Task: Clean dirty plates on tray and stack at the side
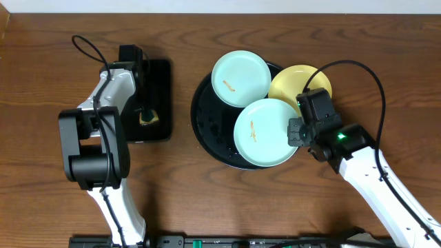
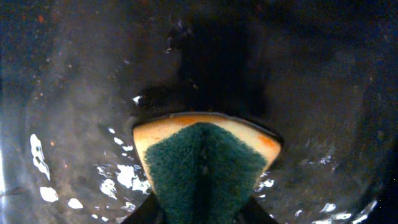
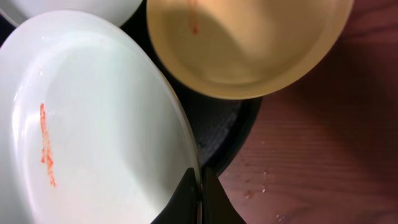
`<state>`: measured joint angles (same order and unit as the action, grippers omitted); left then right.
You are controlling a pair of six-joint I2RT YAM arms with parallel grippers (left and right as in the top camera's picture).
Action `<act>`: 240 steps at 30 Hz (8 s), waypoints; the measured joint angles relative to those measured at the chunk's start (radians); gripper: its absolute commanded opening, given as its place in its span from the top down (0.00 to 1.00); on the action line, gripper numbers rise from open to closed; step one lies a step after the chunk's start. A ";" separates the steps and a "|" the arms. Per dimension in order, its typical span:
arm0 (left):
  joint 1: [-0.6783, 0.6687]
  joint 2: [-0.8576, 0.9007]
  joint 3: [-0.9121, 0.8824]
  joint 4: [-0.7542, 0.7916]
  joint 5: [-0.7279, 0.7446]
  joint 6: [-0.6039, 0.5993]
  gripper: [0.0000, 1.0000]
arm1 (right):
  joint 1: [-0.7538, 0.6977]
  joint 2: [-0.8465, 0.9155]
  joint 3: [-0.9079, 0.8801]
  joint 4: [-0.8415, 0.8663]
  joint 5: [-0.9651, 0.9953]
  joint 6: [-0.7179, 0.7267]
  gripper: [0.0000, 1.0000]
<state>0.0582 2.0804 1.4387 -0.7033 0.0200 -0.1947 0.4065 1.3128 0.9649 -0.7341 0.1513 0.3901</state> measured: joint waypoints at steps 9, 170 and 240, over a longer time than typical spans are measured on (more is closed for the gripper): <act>0.000 -0.301 0.000 -0.056 0.001 0.021 0.93 | 0.000 -0.029 0.000 0.046 0.062 -0.009 0.99; -0.711 -0.241 -0.313 0.322 0.447 0.123 0.93 | 0.000 0.235 -0.064 0.065 -0.066 0.180 0.99; -0.678 -0.153 -0.399 0.798 0.357 0.253 0.92 | -0.003 0.235 -0.064 0.047 -0.065 0.175 0.99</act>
<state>-0.6193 1.9274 1.0393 0.0952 0.3775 0.0582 0.4030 1.5475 0.9005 -0.6876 0.0860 0.5652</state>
